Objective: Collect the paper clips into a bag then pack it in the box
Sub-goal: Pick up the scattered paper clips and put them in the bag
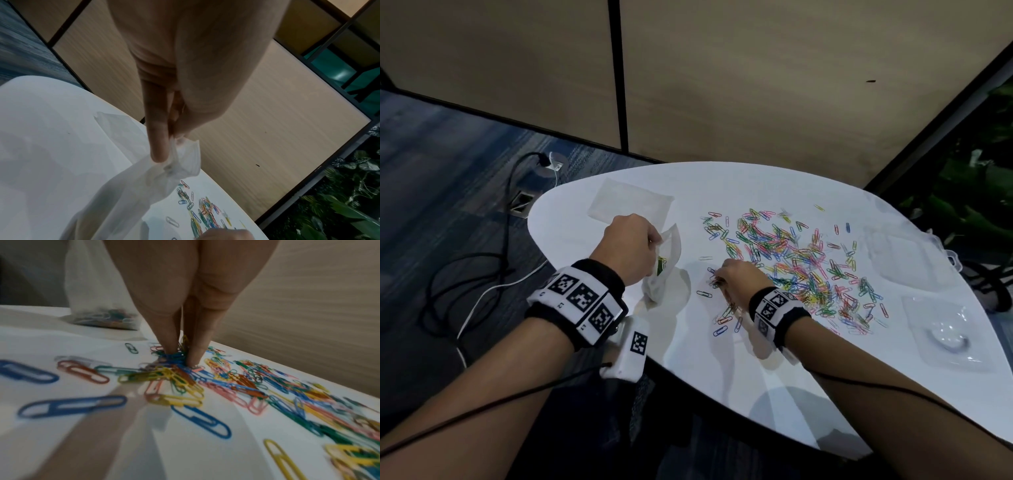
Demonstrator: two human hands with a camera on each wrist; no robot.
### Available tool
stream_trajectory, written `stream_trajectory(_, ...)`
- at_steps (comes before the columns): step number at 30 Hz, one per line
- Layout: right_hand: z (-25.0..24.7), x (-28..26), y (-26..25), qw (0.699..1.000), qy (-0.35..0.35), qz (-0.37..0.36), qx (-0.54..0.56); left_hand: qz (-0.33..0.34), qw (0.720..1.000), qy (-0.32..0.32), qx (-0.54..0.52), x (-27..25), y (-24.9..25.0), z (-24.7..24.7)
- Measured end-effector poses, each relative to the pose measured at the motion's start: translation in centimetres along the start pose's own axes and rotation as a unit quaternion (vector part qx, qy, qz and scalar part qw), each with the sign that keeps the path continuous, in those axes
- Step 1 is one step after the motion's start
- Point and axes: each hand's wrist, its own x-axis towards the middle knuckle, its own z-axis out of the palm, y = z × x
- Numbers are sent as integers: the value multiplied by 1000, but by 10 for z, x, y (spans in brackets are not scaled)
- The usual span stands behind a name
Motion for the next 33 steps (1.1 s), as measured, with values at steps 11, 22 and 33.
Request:
stream_trajectory(11,-67,-23,-10,611,136,211,751,11,1000,-20,-7,-1,11,6)
stream_trajectory(22,-73,-7,-75,807,90,162,561,7,999,-22,-33,-4,17,11)
stream_trajectory(33,-100,6,-39,867,111,133,468,-6,1000,-20,-1,3,7,3)
